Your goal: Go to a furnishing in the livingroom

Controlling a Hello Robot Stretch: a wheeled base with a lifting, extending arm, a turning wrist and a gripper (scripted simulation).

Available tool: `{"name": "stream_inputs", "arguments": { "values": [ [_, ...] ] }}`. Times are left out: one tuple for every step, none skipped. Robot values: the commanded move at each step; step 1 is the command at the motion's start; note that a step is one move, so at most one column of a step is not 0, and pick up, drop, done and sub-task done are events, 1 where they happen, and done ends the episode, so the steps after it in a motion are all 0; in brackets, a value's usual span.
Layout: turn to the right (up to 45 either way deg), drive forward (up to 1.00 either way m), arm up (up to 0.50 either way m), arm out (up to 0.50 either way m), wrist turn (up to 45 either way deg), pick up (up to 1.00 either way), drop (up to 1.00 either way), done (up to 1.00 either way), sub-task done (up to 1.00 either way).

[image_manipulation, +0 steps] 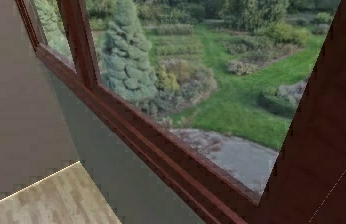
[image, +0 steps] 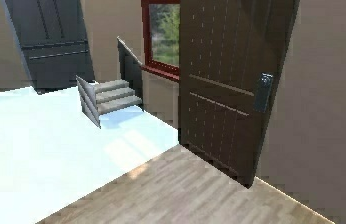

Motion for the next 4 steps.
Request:
{"name": "stream_inputs", "arguments": {
  "values": [
    [6.0,0.0,0.0,0.0,0.0,0.0,0.0,0.0,0.0],
    [-6.0,0.0,0.0,0.0,0.0,0.0,0.0,0.0,0.0],
    [0.0,0.4,0.0,0.0,0.0,0.0,0.0,0.0,0.0],
    [-42.0,0.0,0.0,0.0,0.0,0.0,0.0,0.0,0.0]
  ]
}}
